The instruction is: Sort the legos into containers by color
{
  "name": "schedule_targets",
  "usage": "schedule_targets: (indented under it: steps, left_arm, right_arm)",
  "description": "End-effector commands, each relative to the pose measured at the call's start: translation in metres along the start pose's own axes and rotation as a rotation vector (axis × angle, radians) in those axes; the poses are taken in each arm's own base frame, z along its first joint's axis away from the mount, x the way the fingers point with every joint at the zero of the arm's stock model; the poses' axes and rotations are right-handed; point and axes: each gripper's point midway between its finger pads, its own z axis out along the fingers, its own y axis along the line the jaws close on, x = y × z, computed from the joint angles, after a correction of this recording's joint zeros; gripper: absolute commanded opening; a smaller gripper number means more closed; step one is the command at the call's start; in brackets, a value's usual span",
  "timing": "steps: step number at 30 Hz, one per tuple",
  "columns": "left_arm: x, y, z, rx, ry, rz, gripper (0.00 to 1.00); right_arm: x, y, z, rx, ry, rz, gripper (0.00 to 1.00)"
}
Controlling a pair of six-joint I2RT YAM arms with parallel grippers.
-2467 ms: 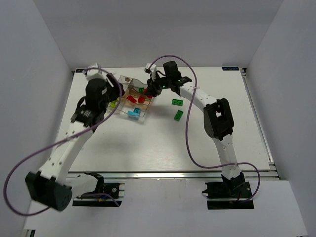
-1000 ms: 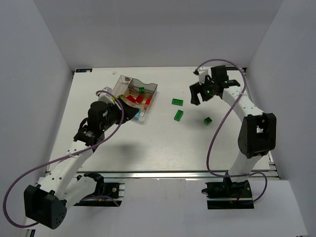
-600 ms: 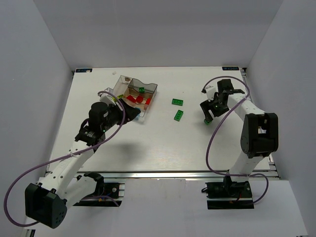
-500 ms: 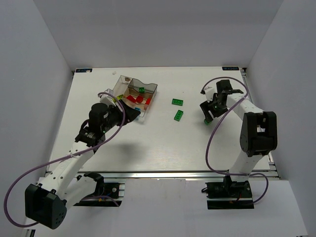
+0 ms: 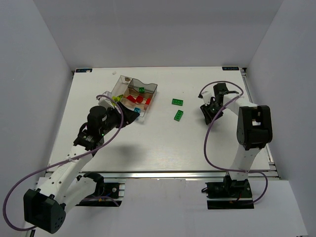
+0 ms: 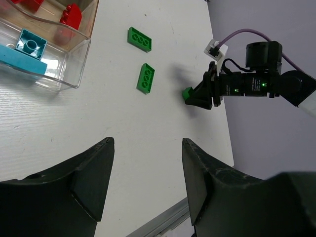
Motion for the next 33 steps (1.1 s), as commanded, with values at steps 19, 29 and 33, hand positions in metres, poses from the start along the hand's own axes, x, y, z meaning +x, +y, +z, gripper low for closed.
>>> schedule_targets:
  steps: [19,29,33]
  left_arm:
    - [0.006,0.007,-0.004,-0.037,0.017,0.005,0.67]
    - [0.008,0.016,-0.021,-0.09,-0.005,-0.019,0.67]
    - [0.01,0.018,-0.022,-0.101,0.004,-0.019,0.67]
  right_arm:
    - [-0.261,0.124,-0.044,-0.259,-0.557,-0.482,0.02]
    - [-0.355,0.164,-0.015,-0.155,-0.779,-0.452,0.07]
    - [-0.366,0.166,-0.011,-0.143,-0.808,-0.423,0.07]
